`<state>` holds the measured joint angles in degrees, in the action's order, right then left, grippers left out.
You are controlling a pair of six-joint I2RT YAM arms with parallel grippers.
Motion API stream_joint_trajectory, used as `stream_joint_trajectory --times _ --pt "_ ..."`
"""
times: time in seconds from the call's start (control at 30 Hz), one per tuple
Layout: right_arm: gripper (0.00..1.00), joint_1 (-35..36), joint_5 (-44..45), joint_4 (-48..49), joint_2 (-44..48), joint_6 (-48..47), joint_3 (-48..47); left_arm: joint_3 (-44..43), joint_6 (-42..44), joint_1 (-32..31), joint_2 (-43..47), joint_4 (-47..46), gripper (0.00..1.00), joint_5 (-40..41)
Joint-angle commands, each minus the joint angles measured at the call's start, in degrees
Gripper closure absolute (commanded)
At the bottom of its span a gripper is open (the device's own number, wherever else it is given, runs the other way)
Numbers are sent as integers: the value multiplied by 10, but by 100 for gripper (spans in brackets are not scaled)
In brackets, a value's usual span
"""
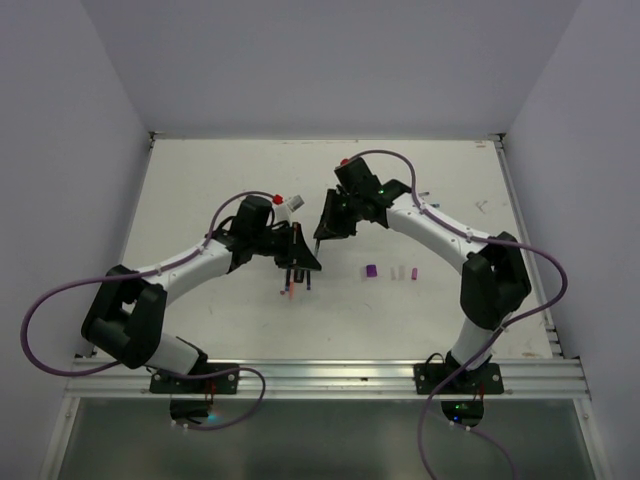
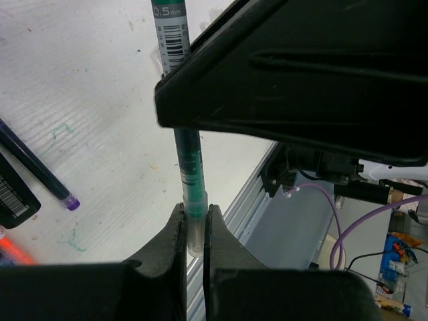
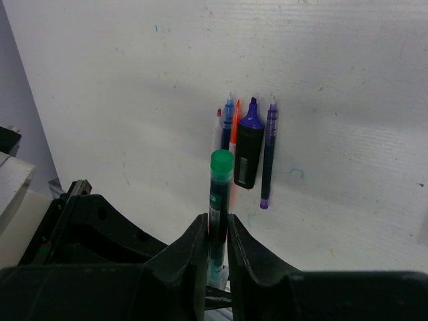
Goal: Open the pen caps
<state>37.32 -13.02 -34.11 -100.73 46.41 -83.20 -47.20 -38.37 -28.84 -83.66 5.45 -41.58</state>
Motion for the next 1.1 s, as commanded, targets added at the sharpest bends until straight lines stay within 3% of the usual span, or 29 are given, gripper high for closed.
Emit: stream_joint_trajectory --times 0.0,0.17,0.23,0.33,0.37,0.4,0.47,0.5,0.6,0.83,0.93,1.03,1.07 --pt "79 20 -62 18 -17 -11 8 -14 9 -2 15 -76 100 -53" --pt "81 21 -69 26 -25 -17 12 -6 1 1 15 -94 100 -61" --pt "100 22 -69 32 -25 -19 13 -7 0 1 15 -97 100 -66" --pt "100 21 -75 48 -21 -22 15 9 -18 5 17 -140 100 -102" --pt "100 20 -80 55 -21 -22 15 50 -41 9 24 -185 100 -128" --pt "100 19 -86 75 -22 -30 14 74 -118 20 27 -321 100 -179" --pt "100 14 -125 117 -16 -37 25 120 -198 37 37 -455 100 -210" --pt "100 8 -141 193 -4 -34 39 151 -270 55 38 -569 100 -235" --pt "100 -9 -152 266 29 -18 72 174 -358 80 32 -704 100 -273" --pt "100 -49 -191 365 24 39 95 207 -331 82 36 -659 100 -273" --pt "100 -62 -218 452 24 82 123 210 -273 82 53 -568 100 -252" --pt "100 -74 -221 462 26 90 130 179 -177 83 71 -420 100 -230" --pt "100 -83 -227 505 27 115 138 169 -120 83 74 -337 100 -215"
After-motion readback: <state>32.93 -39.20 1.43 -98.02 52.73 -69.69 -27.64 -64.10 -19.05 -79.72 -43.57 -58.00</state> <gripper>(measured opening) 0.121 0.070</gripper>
